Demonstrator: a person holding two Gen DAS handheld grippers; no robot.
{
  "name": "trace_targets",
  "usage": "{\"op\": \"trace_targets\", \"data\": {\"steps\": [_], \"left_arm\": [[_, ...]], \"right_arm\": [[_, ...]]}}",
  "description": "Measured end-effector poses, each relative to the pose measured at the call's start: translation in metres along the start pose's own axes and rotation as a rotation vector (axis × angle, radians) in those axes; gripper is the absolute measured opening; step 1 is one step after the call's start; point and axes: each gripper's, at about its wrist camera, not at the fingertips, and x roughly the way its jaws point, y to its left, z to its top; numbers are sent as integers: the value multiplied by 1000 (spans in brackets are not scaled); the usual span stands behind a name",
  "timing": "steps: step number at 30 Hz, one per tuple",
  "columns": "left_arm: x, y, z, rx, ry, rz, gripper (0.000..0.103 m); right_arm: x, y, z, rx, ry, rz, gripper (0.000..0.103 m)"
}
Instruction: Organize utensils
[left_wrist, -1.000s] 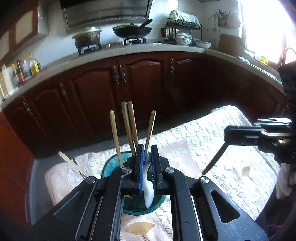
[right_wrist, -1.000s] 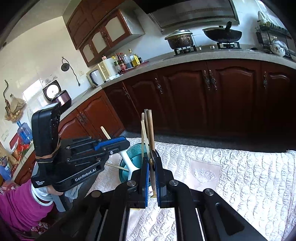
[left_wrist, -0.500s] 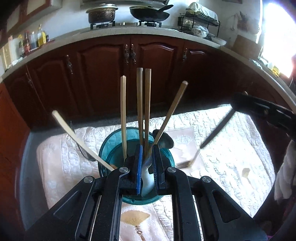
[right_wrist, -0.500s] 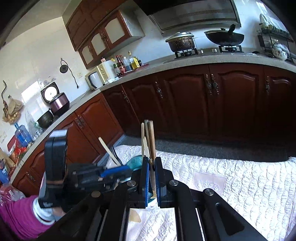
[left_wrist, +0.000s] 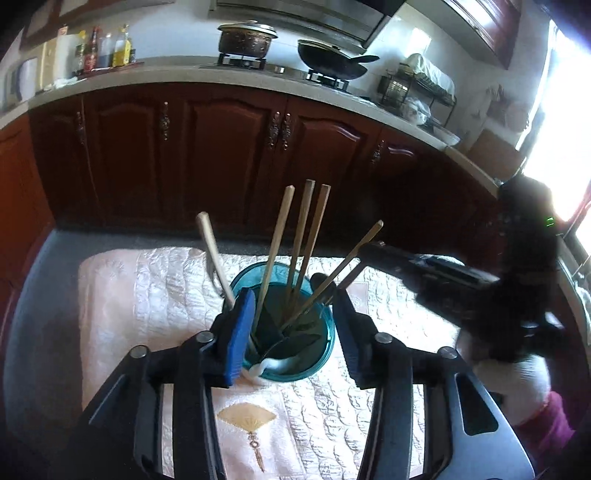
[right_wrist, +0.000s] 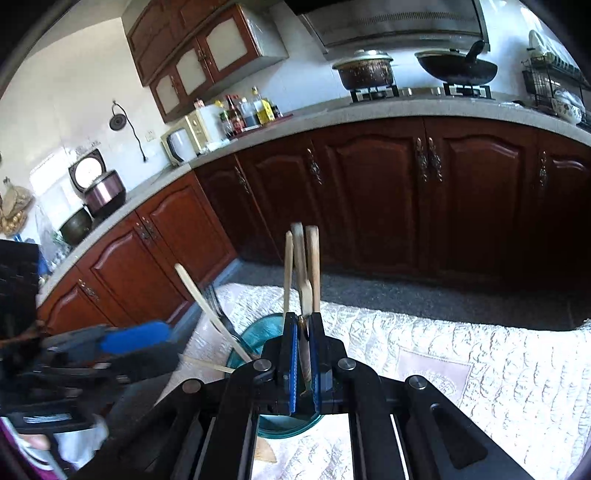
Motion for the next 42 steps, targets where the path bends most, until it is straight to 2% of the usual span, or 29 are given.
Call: {"op": "trace_targets", "data": {"steps": [9, 13, 14, 16, 18, 25, 30, 36, 39, 42], "left_arm": [[-4, 11, -15, -50, -5, 22, 45], [-8, 8, -26, -42, -14, 48, 47], [-8, 7, -27, -38, -16, 52, 48], [-10, 5, -30, -31, -25, 67, 49], [-10, 3, -33, -29, -29, 75, 50], [-14, -9, -45, 6, -48, 127, 50], [-15, -21, -52, 36, -69, 165, 51], [-11, -36, -63, 50, -65, 178, 51], [-12, -40, -66, 63, -76, 193, 51], [-16, -44, -68, 70, -86, 206, 51]], "right_arm": [[44, -1, -22, 6, 112, 7, 5], [47, -5, -28, 19, 125, 7, 6], [44, -7, -28, 26, 125, 11, 7], [36, -8, -29, 36, 118, 26, 20], [25, -6, -29, 40, 97, 34, 28], [-18, -5, -36, 77, 33, 56, 28], [-43, 0, -53, 85, -3, -6, 33], [-49, 11, -74, 59, -2, -98, 34], [-51, 14, -79, 56, 1, -119, 39], [-54, 19, -84, 48, -4, -135, 40]]}}
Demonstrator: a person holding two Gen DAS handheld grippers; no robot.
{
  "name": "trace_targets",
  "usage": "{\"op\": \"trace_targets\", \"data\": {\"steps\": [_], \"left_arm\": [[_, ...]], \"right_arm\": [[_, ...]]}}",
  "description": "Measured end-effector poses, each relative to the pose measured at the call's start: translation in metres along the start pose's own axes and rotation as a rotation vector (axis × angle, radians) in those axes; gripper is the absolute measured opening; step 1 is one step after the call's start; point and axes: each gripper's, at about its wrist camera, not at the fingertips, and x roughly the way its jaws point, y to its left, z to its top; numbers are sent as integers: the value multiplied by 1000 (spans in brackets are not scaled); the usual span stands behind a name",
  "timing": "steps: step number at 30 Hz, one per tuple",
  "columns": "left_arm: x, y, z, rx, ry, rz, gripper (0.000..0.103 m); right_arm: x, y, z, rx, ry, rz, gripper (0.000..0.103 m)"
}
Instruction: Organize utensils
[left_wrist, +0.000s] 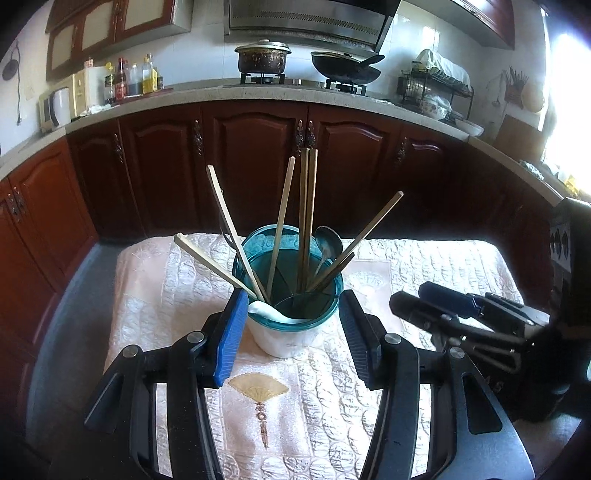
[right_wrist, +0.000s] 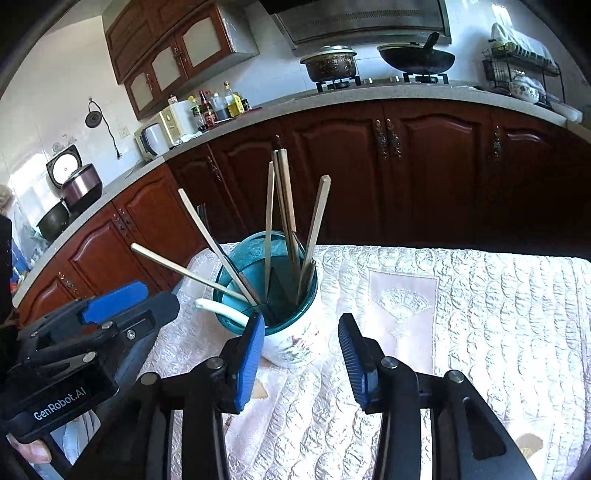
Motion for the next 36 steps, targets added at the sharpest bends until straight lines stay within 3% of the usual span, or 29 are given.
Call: {"op": "trace_targets", "data": {"steps": [20, 36], "left_arm": [[-23, 1, -3, 15, -61, 103, 51], [-19, 4, -6, 3, -35, 137, 51]], "right_arm": [[-15, 15, 1, -20, -29, -29, 42], [-14, 13, 1, -13, -14, -41, 43]]}}
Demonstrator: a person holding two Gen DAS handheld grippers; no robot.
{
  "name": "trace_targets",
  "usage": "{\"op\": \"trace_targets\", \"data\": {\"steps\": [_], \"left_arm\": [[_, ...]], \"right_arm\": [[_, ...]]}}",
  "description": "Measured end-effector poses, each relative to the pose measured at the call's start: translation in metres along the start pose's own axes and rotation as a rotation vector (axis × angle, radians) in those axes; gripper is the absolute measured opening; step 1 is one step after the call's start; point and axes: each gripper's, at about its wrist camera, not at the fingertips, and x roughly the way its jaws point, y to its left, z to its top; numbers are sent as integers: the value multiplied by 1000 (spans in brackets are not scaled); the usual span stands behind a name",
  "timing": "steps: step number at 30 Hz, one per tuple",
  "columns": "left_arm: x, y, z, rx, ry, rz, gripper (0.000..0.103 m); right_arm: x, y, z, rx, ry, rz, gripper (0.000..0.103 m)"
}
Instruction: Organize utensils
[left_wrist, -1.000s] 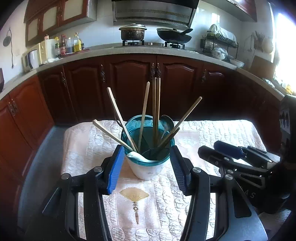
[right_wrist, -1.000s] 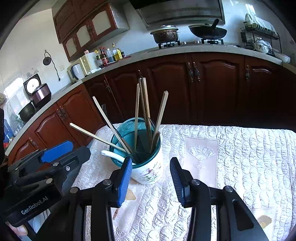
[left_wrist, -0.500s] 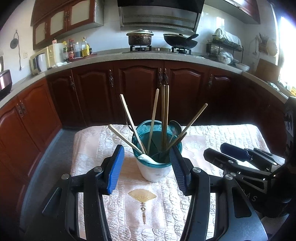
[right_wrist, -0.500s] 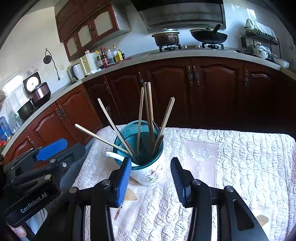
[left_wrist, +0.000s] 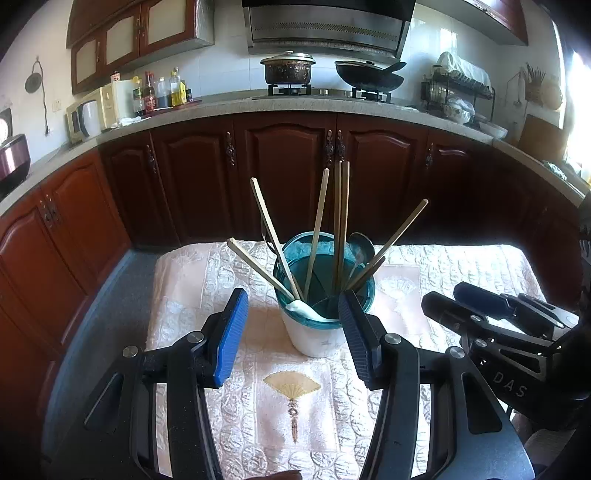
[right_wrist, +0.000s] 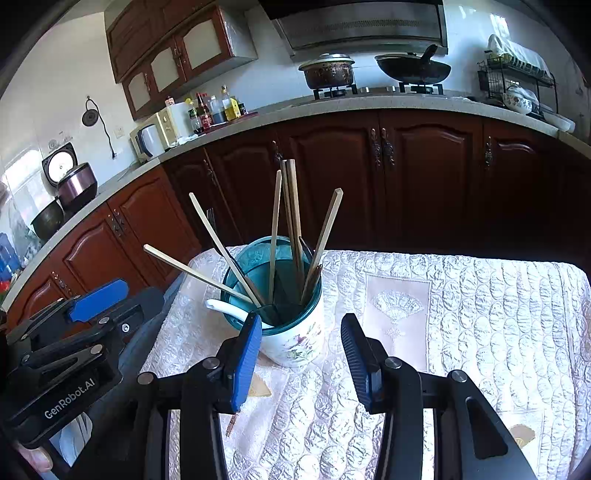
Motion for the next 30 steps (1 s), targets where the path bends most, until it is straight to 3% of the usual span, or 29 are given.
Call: {"op": "trace_targets", "data": {"steps": [30], "left_arm": [[3, 6, 1, -8, -2, 23, 51]], "right_arm": [[5, 8, 2, -28, 11, 1, 43]]}}
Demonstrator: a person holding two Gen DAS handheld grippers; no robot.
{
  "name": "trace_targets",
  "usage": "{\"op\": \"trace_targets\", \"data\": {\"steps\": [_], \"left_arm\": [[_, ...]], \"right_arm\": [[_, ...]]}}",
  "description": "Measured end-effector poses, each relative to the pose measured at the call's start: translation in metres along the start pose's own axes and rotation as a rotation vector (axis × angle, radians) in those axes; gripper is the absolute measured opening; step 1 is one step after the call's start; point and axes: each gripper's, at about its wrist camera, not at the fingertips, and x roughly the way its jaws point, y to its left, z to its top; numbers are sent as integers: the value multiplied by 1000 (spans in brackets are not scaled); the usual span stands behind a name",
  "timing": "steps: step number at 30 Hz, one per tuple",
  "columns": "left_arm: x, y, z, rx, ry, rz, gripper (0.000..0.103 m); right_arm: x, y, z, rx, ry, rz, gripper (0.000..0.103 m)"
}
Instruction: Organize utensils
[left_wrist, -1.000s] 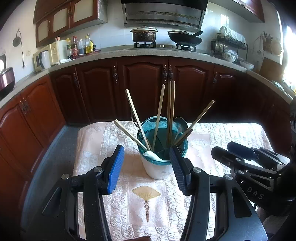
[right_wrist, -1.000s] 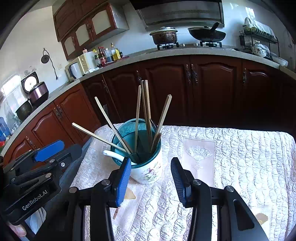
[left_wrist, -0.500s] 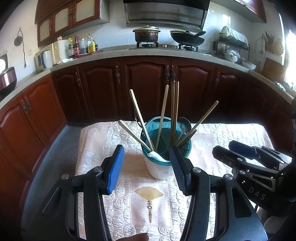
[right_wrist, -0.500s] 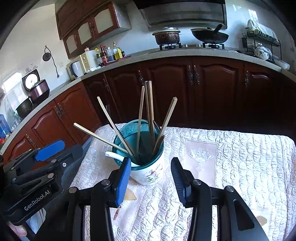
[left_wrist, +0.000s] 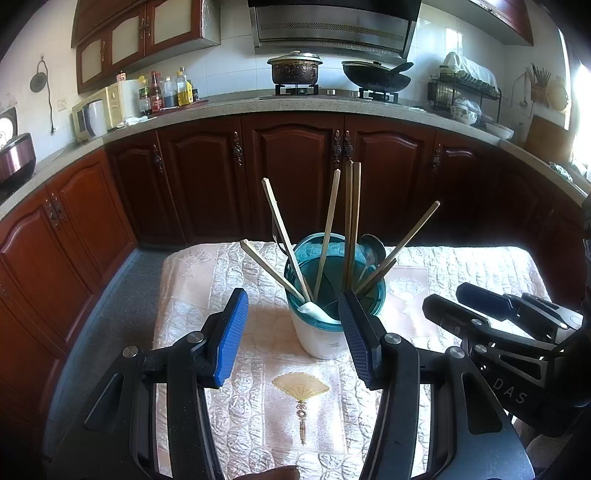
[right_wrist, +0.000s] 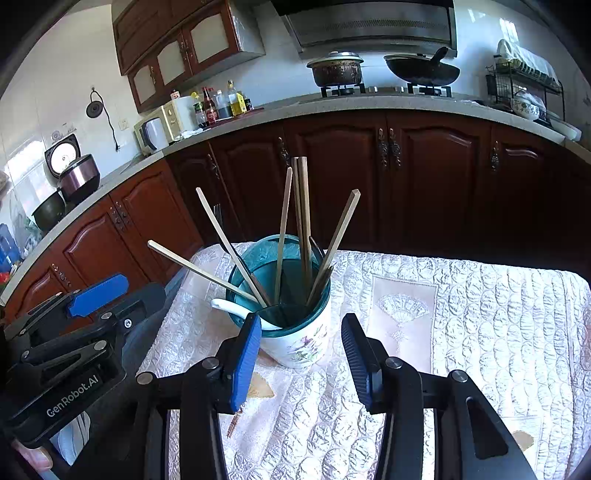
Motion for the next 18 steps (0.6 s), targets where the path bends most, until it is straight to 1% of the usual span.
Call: {"op": "trace_targets", "data": {"steps": [18], "left_arm": [[-1, 1, -2, -13, 2, 4, 51]], "right_arm": [[4, 1, -3, -7, 9, 3, 44]]}}
